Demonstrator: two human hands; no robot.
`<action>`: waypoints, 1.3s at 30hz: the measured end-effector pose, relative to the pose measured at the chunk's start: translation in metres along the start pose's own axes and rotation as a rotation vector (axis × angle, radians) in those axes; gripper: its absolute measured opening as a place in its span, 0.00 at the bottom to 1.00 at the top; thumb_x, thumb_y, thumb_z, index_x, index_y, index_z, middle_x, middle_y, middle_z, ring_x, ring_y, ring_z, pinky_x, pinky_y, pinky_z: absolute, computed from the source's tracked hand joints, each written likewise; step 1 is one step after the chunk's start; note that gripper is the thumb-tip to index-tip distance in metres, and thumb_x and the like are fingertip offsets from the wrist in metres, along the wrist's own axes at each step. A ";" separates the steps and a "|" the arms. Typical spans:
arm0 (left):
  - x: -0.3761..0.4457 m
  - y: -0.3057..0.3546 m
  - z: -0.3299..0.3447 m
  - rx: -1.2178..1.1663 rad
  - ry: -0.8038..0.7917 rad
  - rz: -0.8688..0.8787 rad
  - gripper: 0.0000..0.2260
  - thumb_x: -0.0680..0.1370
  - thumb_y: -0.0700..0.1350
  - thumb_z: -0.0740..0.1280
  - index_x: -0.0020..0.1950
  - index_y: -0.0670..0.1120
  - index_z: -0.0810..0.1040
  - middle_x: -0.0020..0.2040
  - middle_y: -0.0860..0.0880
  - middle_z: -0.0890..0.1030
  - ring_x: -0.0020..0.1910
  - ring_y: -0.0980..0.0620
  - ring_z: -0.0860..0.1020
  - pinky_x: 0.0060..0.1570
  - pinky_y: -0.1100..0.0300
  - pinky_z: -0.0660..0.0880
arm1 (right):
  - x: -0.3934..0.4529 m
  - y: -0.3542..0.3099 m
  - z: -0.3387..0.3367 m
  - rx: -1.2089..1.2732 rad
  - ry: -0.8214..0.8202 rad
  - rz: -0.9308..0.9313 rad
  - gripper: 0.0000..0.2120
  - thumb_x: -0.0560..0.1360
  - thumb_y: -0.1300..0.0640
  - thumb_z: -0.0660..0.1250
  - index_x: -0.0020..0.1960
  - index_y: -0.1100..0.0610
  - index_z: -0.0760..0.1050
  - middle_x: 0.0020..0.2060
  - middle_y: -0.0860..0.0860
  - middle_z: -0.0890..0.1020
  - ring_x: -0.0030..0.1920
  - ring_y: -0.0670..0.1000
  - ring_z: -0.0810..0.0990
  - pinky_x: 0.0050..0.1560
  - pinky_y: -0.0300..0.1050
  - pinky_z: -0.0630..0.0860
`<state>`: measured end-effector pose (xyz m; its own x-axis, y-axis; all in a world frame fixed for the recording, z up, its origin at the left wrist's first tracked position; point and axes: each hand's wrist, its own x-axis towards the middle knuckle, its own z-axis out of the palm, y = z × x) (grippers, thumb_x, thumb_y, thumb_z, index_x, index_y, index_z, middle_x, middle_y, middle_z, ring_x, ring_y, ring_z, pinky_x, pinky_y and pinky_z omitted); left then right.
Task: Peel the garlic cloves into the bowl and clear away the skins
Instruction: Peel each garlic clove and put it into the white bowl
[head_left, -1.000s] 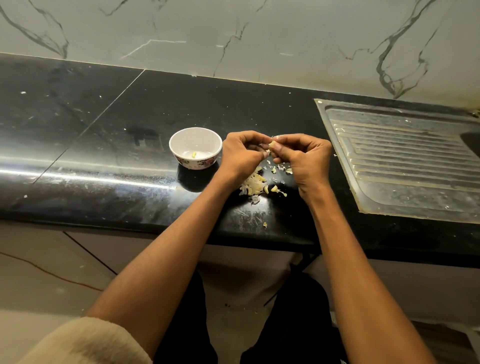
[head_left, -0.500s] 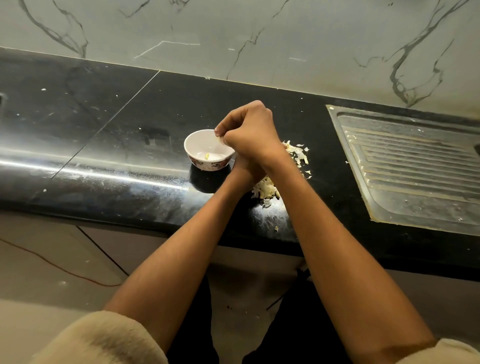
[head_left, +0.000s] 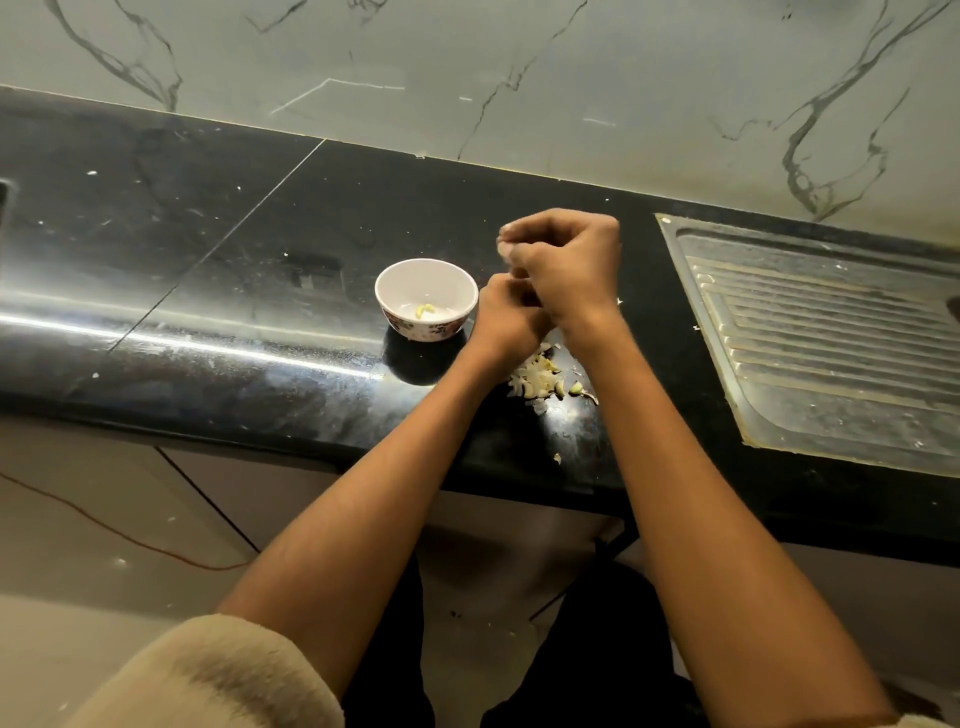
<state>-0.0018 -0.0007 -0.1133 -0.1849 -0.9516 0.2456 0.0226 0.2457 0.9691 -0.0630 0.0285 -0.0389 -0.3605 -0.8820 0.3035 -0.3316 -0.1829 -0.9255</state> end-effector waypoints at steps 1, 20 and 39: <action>0.001 -0.001 0.000 0.011 -0.009 0.003 0.11 0.70 0.30 0.70 0.35 0.46 0.82 0.30 0.55 0.82 0.32 0.62 0.77 0.34 0.59 0.75 | -0.002 0.004 -0.007 0.045 0.049 0.018 0.07 0.68 0.68 0.76 0.40 0.56 0.87 0.35 0.50 0.87 0.37 0.48 0.86 0.43 0.51 0.86; 0.004 -0.001 -0.006 -0.360 -0.128 0.105 0.15 0.80 0.41 0.61 0.58 0.34 0.83 0.48 0.37 0.83 0.48 0.43 0.81 0.51 0.53 0.78 | -0.062 0.062 -0.078 -0.488 -0.257 -0.107 0.13 0.71 0.61 0.77 0.54 0.50 0.86 0.47 0.46 0.84 0.44 0.42 0.80 0.47 0.33 0.76; -0.012 0.009 -0.010 -0.531 -0.168 0.051 0.14 0.77 0.40 0.63 0.56 0.35 0.83 0.46 0.39 0.83 0.45 0.46 0.82 0.47 0.58 0.79 | -0.070 0.076 -0.072 -0.311 -0.059 -0.281 0.13 0.68 0.68 0.73 0.51 0.57 0.86 0.40 0.48 0.87 0.38 0.45 0.84 0.41 0.38 0.81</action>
<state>0.0108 0.0104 -0.1075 -0.3237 -0.8879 0.3270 0.5190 0.1223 0.8460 -0.1255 0.1077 -0.1148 -0.1711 -0.8414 0.5126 -0.6602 -0.2883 -0.6935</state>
